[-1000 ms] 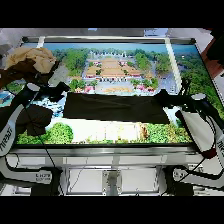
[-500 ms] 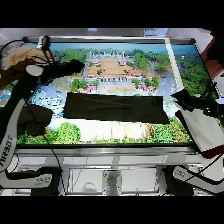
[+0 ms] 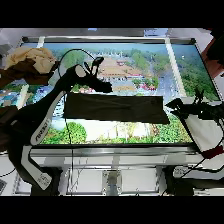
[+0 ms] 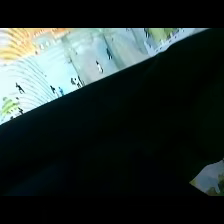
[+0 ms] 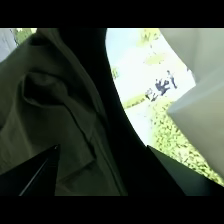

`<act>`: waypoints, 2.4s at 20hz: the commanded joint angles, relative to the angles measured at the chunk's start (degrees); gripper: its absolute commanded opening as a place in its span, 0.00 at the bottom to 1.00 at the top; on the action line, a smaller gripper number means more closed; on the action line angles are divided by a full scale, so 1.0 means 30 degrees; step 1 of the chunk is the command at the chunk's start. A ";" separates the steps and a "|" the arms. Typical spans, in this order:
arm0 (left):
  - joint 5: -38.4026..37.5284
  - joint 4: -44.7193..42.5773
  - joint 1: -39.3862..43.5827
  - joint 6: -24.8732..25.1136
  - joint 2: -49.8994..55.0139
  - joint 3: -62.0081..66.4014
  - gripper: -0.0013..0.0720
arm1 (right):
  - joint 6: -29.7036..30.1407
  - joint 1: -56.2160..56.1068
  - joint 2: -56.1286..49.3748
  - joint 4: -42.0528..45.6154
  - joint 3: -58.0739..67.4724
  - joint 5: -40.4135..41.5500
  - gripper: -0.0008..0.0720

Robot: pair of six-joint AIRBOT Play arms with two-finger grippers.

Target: Fold the shirts.

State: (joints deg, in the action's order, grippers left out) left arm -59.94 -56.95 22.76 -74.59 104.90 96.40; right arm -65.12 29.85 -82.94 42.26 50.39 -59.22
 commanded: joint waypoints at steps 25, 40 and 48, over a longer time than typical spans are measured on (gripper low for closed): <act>-0.3796 -0.1443 0.0648 -0.0648 0.3031 0.1115 0.21 | 0.0342 -0.4612 -0.0678 -0.4058 0.7147 -0.6229 0.05; -0.7803 -0.0590 -0.3993 -0.0648 -0.2696 0.7737 0.20 | -0.5486 -1.4396 -0.0816 -0.2616 1.2269 0.0321 0.05; -0.8655 -0.0656 -0.5967 -0.0146 -0.5632 0.7570 0.20 | -0.8007 -2.4028 -0.4889 -0.4430 1.2269 1.4469 0.05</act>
State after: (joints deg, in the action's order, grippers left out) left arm -84.38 -58.74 6.20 -75.40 89.80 119.33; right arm -86.65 -33.01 -93.27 33.43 87.09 -36.16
